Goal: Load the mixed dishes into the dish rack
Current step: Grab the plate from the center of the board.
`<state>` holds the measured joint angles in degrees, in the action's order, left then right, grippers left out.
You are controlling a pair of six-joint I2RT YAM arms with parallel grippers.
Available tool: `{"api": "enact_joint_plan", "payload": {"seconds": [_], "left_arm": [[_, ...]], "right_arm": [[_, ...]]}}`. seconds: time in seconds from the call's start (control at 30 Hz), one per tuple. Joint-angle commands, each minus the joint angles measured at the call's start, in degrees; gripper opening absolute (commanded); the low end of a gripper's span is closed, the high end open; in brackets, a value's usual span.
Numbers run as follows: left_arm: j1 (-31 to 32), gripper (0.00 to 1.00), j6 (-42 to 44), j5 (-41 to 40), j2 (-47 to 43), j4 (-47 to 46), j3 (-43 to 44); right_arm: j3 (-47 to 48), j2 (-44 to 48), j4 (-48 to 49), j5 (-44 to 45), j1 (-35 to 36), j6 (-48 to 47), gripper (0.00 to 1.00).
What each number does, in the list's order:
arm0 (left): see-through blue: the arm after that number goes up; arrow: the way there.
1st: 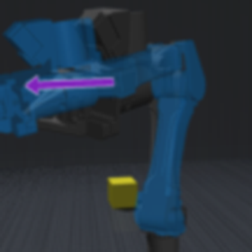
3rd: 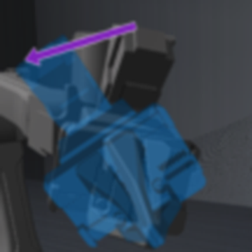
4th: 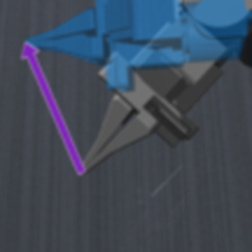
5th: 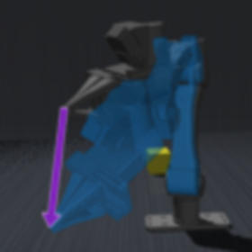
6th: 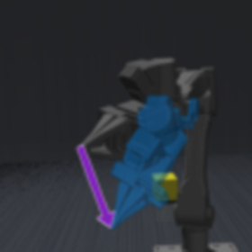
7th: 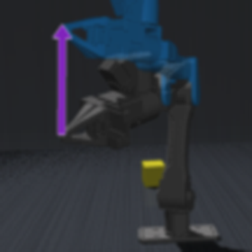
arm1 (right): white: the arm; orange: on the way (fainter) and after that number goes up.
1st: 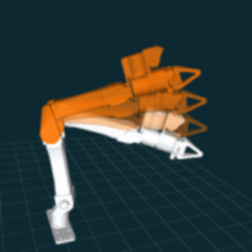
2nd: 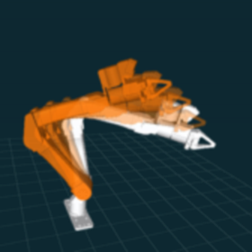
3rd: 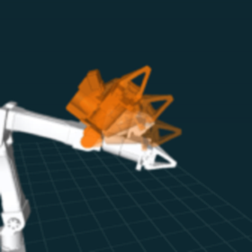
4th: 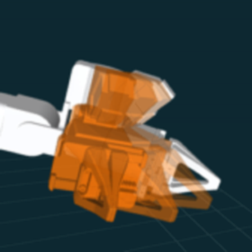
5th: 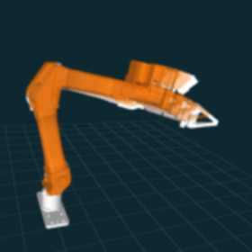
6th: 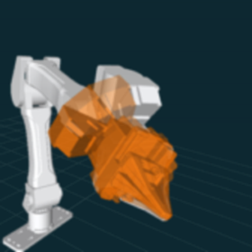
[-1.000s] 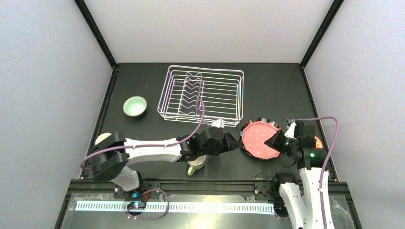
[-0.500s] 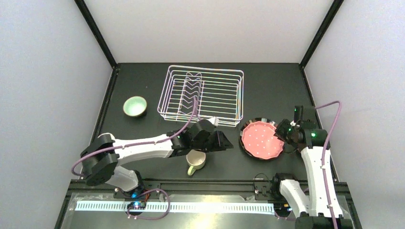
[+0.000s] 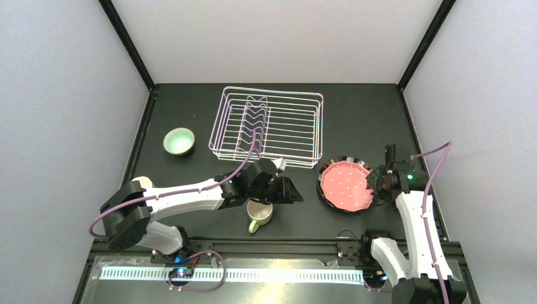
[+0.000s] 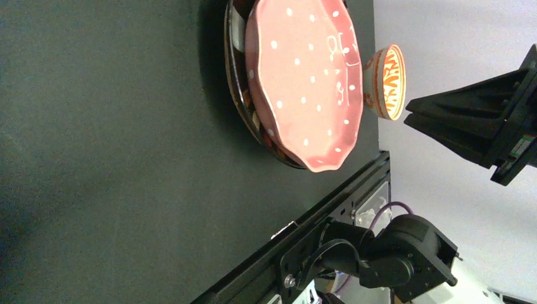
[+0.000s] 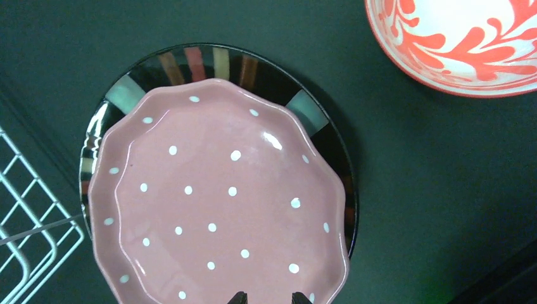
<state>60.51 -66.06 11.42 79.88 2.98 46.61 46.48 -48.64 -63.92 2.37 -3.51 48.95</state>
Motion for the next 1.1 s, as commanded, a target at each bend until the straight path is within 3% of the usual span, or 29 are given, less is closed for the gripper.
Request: {"api": "enact_joint_plan", "payload": {"seconds": [0.0, 0.1, 0.43, 0.53, 1.07], "left_arm": [[-1.45, 0.94, 1.30, 3.14, -0.17, -1.20, -1.12], [-2.58, 0.94, 1.20, 4.28, 0.46, -2.25, -1.76], [-4.61, 0.94, 0.91, 6.64, 3.46, -6.37, -2.49], [-5.49, 0.94, 1.11, 7.56, 4.27, -6.80, -2.42], [-7.69, 0.94, 1.28, 10.00, 7.71, -9.09, -2.61]], "right_arm": [[-0.24, -1.75, -0.47, 4.52, 0.26, 0.95, 0.40], [-0.63, -3.88, -0.06, 6.39, 0.26, -0.13, 0.47], [-2.95, -7.97, 4.83, 4.38, -5.76, -7.11, 0.49], [-2.97, -8.92, 5.56, 4.45, -6.36, -7.96, 0.57], [-6.66, -12.42, 10.67, 1.54, -6.95, -9.05, 0.58]]}}
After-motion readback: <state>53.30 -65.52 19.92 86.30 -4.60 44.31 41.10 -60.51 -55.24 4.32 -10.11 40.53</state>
